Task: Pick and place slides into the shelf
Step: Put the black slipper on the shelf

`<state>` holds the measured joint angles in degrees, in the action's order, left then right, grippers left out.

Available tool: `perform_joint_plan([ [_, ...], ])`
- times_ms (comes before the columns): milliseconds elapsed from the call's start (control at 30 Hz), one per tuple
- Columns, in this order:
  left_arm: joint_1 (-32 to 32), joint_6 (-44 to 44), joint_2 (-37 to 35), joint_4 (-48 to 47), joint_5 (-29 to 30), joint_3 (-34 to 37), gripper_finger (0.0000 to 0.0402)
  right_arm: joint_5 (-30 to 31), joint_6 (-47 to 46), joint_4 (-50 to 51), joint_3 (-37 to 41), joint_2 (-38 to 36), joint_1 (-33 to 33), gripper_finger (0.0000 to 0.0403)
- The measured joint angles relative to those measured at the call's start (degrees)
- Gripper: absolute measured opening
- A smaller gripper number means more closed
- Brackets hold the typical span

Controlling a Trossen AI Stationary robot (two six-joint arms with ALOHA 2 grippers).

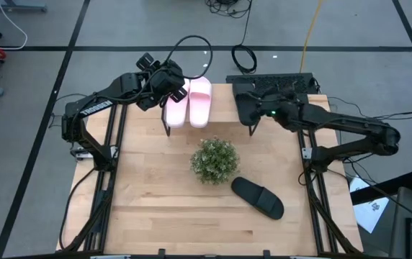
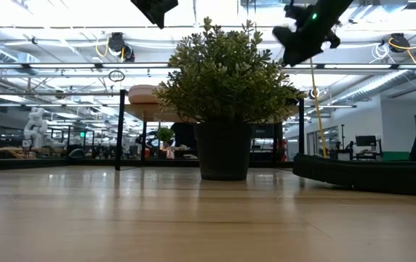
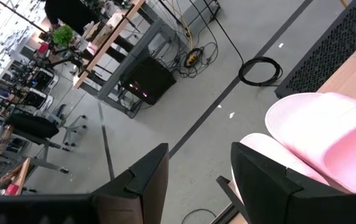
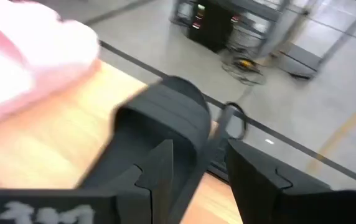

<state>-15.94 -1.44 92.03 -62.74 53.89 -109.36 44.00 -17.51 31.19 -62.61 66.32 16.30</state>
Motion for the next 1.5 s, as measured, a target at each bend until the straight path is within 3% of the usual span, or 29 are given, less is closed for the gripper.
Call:
perform_joint_plan([
  [167,1.51,-4.61,0.00,0.00,-1.40,0.00,0.0182,-9.93,0.02,-0.40,0.00,-6.50,-3.69,0.0120],
  [333,5.45,-11.54,0.00,0.00,-15.68,0.00,0.0182,-18.69,-1.61,-1.75,0.00,-12.03,-8.33,0.0103],
  [467,10.18,-15.58,0.00,1.17,-26.81,0.00,0.0182,-20.30,-1.28,-6.65,0.00,-14.50,-12.10,0.0097],
  [767,21.91,-19.72,0.00,10.68,-40.61,0.00,0.0182,-20.28,7.20,-28.00,0.00,-16.26,-16.12,0.0096],
  [1033,29.59,-19.47,0.62,12.20,-41.10,0.00,0.0182,-20.93,14.48,-46.75,0.00,-16.14,-18.39,0.0096],
  [1333,36.91,-23.90,4.32,18.07,-37.34,0.00,0.0182,-35.92,15.02,-58.37,0.00,-16.08,-19.05,0.0096],
  [1500,38.60,-26.78,7.42,23.45,-37.72,0.04,0.0182,-38.49,15.34,-65.83,0.00,-16.06,-19.06,0.0096],
])
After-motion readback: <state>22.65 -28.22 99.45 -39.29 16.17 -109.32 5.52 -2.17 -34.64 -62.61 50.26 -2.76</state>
